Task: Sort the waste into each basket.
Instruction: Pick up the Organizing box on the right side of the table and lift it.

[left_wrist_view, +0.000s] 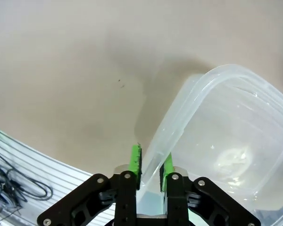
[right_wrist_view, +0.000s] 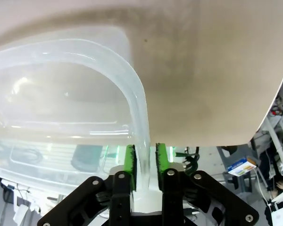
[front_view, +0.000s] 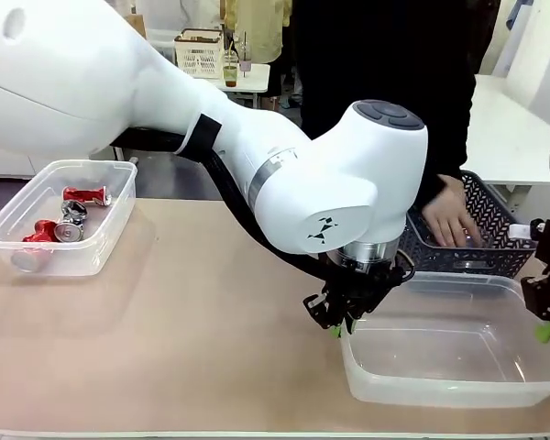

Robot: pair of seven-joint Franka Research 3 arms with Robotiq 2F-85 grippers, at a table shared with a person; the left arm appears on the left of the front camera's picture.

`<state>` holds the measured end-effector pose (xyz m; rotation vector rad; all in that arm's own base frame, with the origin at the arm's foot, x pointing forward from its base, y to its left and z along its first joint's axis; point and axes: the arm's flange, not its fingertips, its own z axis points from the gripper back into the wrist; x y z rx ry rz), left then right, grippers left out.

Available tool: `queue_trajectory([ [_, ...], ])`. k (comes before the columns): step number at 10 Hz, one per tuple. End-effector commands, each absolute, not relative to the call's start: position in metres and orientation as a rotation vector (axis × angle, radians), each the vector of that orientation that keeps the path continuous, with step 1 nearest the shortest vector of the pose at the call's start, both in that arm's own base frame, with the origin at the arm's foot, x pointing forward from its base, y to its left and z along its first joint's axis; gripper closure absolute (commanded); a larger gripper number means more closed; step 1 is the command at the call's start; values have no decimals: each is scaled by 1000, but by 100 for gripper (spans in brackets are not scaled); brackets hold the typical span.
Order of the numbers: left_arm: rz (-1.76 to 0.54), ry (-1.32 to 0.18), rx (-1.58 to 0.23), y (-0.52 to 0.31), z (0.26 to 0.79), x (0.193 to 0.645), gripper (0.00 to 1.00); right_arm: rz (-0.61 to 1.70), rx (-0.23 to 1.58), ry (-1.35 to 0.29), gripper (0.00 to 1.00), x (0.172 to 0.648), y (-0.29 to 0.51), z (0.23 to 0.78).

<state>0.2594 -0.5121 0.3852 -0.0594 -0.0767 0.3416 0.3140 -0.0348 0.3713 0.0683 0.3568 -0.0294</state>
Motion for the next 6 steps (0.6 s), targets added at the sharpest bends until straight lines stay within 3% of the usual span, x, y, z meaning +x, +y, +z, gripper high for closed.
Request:
queue_trajectory([
  [1, 293, -88, -72, -510, 382, 261, 100, -42, 93, 328, 100, 264, -29, 340],
  [4, 228, 29, -111, -494, 392, 270, 100, -80, 119, 346, 100, 266, -23, 349],
  [6, 157, 64, -178, -463, 426, 274, 100, -94, 108, 397, 100, 259, -11, 390],
])
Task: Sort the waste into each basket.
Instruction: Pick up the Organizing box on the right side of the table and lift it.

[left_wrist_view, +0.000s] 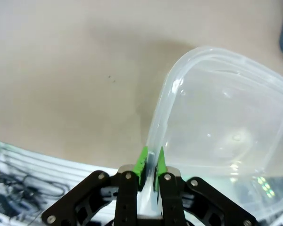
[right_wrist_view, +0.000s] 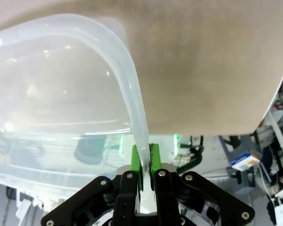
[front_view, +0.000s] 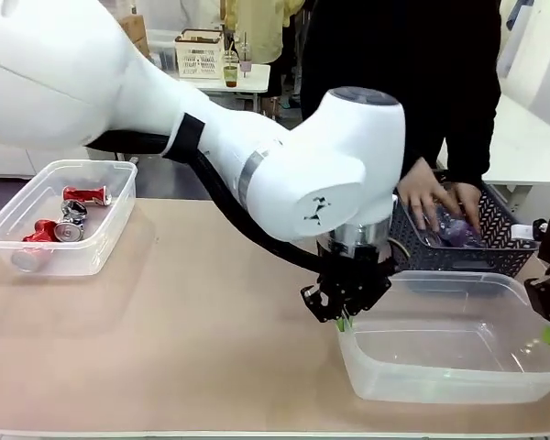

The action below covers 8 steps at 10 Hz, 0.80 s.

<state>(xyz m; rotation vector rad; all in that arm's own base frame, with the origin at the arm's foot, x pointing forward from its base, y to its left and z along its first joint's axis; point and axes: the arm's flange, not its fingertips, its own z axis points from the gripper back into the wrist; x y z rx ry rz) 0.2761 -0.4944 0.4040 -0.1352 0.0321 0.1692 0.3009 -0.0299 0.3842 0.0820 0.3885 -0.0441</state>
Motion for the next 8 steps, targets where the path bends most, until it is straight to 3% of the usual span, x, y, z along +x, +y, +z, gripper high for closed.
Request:
queue_trajectory([
  [1, 117, 62, -212, -445, 446, 273, 100, -86, 96, 402, 100, 253, -1, 414],
  [4, 101, -44, -240, -383, 492, 270, 100, -57, 191, 367, 100, 258, 44, 480],
  [6, 114, -149, -268, -336, 510, 268, 100, -44, 311, 366, 100, 291, 82, 504],
  [8, 215, -236, -268, -283, 525, 281, 100, -17, 311, 418, 100, 327, 126, 513],
])
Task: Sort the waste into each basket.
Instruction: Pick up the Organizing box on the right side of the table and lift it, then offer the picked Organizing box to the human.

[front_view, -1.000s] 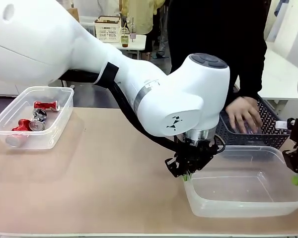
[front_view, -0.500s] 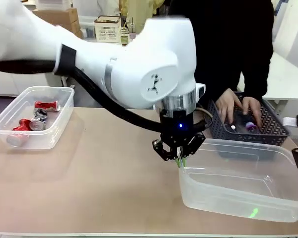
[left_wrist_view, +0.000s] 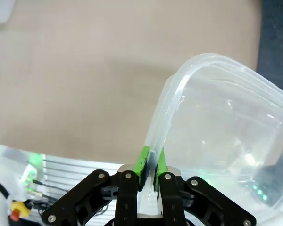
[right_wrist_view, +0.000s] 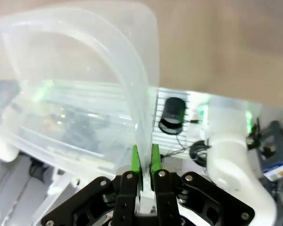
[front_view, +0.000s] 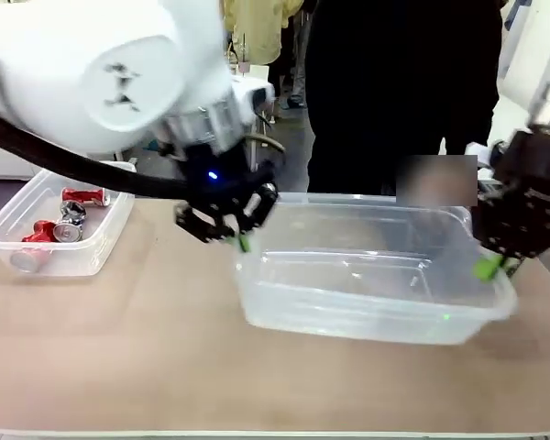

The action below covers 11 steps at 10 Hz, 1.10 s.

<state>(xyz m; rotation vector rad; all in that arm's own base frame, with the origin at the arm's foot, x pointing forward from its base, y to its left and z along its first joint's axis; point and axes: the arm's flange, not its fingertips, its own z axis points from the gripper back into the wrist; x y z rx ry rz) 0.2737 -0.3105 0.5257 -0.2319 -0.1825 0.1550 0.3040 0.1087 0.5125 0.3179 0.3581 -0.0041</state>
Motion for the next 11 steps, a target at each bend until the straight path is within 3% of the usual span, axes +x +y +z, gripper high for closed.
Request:
queue_trajectory([
  [1, 179, -290, -289, -252, 527, 297, 100, -68, 319, 414, 100, 352, 149, 511],
  [3, 190, -286, -321, -220, 522, 329, 100, -56, 335, 419, 100, 375, 185, 495],
  [4, 181, -260, -253, -253, 532, 295, 100, -123, 327, 407, 100, 383, 190, 485],
  [5, 181, -260, -253, -253, 532, 295, 100, -23, 338, 391, 100, 369, 179, 496],
  [11, 181, -260, -253, -253, 532, 295, 100, -23, 338, 391, 100, 369, 179, 496],
])
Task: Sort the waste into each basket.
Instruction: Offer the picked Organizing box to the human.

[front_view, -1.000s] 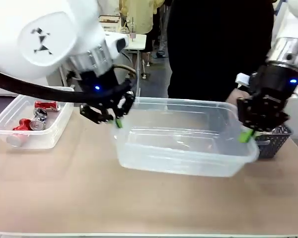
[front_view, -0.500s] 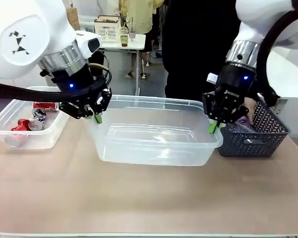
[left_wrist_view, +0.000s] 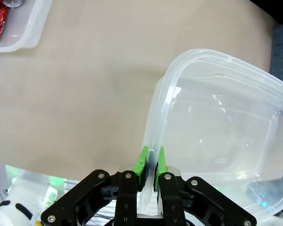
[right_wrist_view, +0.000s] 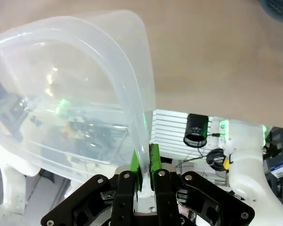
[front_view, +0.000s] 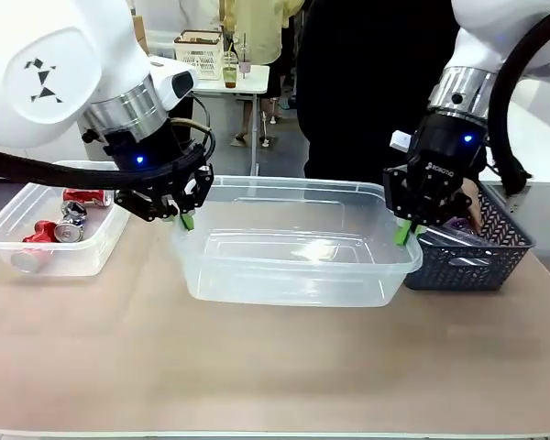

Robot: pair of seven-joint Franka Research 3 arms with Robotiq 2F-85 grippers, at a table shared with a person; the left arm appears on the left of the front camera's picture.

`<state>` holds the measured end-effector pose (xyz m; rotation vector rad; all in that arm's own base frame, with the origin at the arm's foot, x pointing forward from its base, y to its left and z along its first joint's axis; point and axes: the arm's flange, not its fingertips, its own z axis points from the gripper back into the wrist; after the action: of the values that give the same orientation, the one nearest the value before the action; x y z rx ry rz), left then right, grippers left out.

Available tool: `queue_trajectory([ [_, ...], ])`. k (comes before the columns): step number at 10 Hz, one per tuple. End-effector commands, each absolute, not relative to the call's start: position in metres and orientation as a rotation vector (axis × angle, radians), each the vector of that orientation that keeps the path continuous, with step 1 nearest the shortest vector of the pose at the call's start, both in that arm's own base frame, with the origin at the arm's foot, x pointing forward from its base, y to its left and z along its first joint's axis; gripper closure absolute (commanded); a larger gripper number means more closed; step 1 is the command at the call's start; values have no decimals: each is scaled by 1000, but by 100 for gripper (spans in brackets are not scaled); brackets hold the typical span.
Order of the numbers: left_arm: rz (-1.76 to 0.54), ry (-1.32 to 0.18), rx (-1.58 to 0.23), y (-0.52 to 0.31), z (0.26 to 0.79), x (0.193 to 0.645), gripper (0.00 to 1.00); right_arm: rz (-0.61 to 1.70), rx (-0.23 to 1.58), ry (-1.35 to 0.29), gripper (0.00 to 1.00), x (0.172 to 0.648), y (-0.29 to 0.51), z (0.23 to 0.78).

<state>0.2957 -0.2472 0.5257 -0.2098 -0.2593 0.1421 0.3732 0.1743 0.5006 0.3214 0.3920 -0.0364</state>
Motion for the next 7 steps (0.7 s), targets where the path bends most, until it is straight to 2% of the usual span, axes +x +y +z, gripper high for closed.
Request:
queue_trajectory([
  [1, 181, -260, -253, -253, 532, 295, 100, -23, 338, 391, 100, 369, 179, 496],
  [7, 181, -260, -253, -253, 532, 295, 100, -23, 338, 391, 100, 369, 179, 496],
])
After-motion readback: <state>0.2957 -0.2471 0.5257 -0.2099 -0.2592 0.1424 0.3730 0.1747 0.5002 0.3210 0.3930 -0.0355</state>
